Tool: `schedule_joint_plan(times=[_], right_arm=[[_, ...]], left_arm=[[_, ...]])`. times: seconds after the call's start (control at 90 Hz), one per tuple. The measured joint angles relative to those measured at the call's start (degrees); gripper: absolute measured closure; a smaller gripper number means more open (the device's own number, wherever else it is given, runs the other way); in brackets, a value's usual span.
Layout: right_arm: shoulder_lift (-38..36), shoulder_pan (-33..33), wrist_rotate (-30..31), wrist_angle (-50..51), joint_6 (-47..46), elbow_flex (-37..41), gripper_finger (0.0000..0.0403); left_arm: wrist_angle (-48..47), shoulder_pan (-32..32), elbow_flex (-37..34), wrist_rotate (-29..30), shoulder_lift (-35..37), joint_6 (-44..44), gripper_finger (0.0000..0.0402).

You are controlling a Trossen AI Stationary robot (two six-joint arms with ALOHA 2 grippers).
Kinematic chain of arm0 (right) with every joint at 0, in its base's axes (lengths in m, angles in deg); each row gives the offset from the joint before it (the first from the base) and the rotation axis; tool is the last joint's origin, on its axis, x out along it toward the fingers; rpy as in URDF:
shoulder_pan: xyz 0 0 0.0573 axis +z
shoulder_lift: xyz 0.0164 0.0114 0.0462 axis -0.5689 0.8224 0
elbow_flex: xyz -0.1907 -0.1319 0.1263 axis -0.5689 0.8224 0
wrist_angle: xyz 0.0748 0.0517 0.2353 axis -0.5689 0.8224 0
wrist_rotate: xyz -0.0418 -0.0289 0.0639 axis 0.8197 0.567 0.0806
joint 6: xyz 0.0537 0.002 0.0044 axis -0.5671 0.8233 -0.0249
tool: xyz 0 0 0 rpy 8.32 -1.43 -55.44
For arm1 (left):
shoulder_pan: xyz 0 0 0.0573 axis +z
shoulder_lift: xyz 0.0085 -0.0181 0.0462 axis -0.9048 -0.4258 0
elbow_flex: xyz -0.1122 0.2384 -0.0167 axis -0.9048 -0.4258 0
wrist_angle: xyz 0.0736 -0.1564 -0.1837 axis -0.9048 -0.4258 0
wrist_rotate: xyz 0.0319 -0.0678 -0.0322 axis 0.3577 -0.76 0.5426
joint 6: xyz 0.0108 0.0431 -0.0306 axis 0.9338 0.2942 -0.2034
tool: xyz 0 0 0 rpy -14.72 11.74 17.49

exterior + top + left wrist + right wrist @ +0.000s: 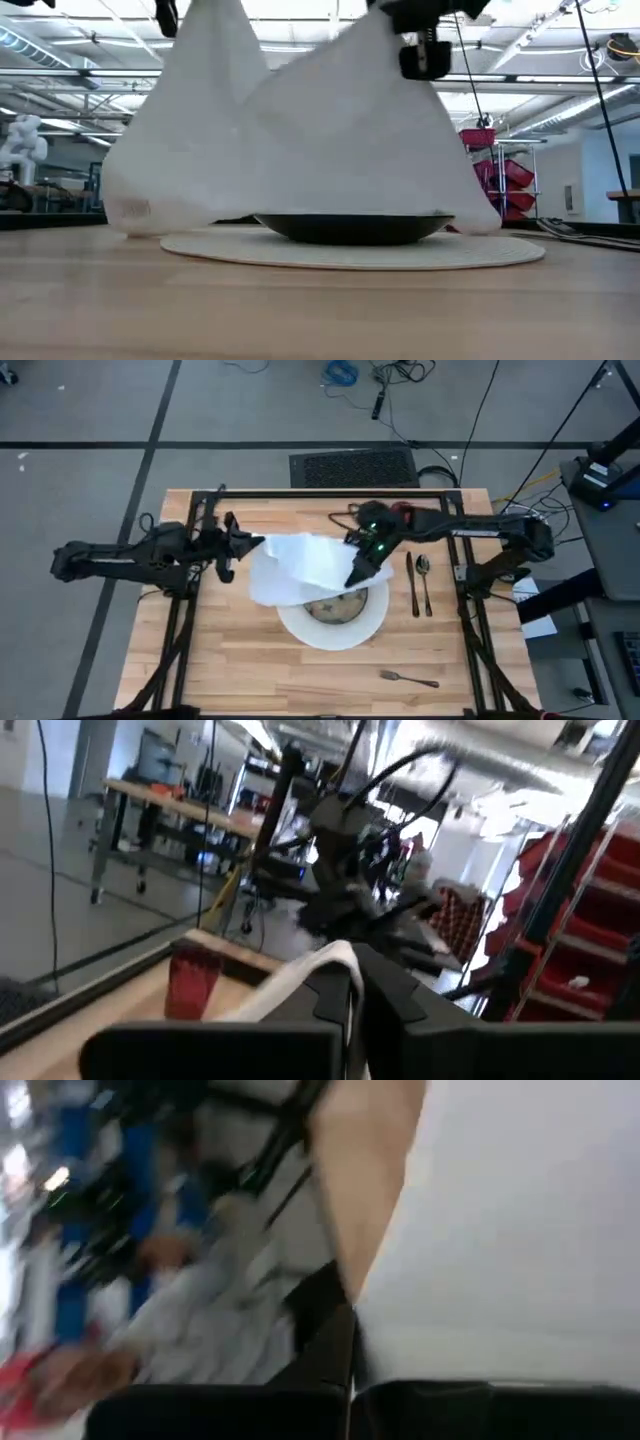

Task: Set table place
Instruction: Fold the white table napkin

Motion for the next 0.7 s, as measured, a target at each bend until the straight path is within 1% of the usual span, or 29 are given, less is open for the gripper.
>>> schedule_joint_plan(times=[0.067,0.133,0.256,0.378,0.522,0.611,0.7], right_arm=[[2.1,1.7,-3.2,-1.1,-1.9,0.0,0.0403],[3.5,3.3,-4.0,0.7,-3.2,0.0,0.0403],[6.3,6.1,-5.2,7.6,-4.2,0.0,0.0403],[8.2,7.9,-5.7,17.7,-4.6,0.0,0.0403],[8.6,7.5,0.2,28.3,-1.3,0.0,0.0403],[7.8,6.5,7.0,30.7,1.2,0.1,0.0403],[5.4,5.5,13.5,30.4,3.4,0.1,0.0403]], left_arm=[[0.1,0.0,0.0,-0.8,-1.1,-0.1,0.0402],[0.2,-0.3,0.0,-1.4,-1.6,-0.1,0.0402],[0.8,-1.7,0.0,-1.5,-1.6,-0.1,0.0401],[1.1,-4.0,0.0,-1.6,-1.6,0.0,0.0402],[1.9,-7.2,0.0,-1.6,-3.0,0.0,0.0402],[2.0,-8.9,0.0,-1.2,-4.1,0.1,0.0402],[2.8,-9.8,0.0,-1.0,-5.2,0.4,0.0402]])
